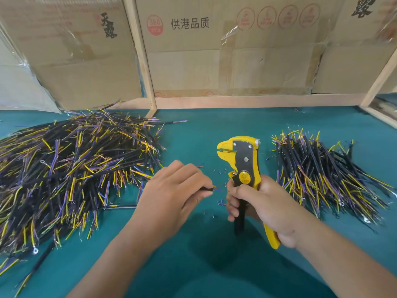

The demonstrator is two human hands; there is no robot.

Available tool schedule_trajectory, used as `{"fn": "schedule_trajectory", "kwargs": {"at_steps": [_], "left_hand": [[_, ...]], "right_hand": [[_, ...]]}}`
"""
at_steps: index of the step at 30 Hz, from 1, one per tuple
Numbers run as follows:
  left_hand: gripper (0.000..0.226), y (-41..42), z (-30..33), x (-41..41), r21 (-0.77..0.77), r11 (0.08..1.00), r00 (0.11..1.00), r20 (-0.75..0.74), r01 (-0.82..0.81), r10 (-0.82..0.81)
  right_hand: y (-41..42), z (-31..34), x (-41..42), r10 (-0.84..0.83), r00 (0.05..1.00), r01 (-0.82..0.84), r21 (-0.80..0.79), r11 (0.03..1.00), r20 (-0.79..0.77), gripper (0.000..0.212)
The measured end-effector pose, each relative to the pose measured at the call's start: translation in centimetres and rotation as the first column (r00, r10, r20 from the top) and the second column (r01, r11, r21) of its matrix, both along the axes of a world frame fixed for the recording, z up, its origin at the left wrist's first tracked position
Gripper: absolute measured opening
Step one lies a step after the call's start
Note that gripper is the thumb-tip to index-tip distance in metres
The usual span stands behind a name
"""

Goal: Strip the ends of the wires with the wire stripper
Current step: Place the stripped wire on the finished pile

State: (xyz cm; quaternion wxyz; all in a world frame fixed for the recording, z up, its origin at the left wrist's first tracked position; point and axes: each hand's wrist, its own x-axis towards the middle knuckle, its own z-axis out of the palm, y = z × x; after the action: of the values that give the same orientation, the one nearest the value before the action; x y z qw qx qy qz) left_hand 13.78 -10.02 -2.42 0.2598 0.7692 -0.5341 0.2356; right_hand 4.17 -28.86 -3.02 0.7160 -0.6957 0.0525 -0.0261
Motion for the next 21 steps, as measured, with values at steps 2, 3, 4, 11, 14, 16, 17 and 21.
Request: {"fn": "schedule_trajectory", "kwargs": {"at_steps": [2,3,4,11,14,16,17,21], "left_hand": [[0.016,0.0,-0.1,0.2,-0.010,1.000,0.998,0.058,0.000,0.000],[0.014,0.1,-0.1,0.3,-0.022,1.000,0.996,0.084,-0.006,0.008],[0.012,0.2,-0.1,0.5,-0.040,0.999,0.995,0.095,-0.018,0.022],[0.012,1.0,0.1,1.5,-0.106,0.992,0.998,0.008,-0.067,0.068],[0.016,0.9,0.8,1.3,-0.111,0.992,0.996,-0.067,-0.060,0.052],[0.016,0.3,1.7,0.9,-0.134,0.989,0.991,-0.126,-0.057,0.040],[0.014,-0.2,2.3,0.7,-0.149,0.987,0.986,-0.163,-0.061,0.037],[0.012,-4.0,5.8,0.9,-0.273,0.959,0.782,-0.614,-0.080,-0.110]], "right_hand": [[0.0,0.1,0.0,-0.002,1.000,0.002,0.022,1.000,-0.009,0.017],[0.0,0.1,0.1,-0.009,1.000,0.010,0.031,0.999,-0.013,0.017],[-0.2,0.0,0.2,-0.020,1.000,0.021,0.041,0.999,-0.021,0.019],[-1.6,-0.5,1.1,0.030,0.982,0.053,0.427,0.902,-0.186,0.005],[-1.4,-0.9,1.3,0.087,0.956,0.089,0.562,0.822,-0.279,0.023],[-1.2,-1.1,1.3,0.133,0.950,0.071,0.612,0.788,-0.282,0.023],[-1.1,-1.1,1.3,0.146,0.949,0.066,0.627,0.776,-0.280,0.022],[-0.9,-1.0,1.1,0.161,0.943,0.072,0.652,0.755,-0.290,0.020]]}}
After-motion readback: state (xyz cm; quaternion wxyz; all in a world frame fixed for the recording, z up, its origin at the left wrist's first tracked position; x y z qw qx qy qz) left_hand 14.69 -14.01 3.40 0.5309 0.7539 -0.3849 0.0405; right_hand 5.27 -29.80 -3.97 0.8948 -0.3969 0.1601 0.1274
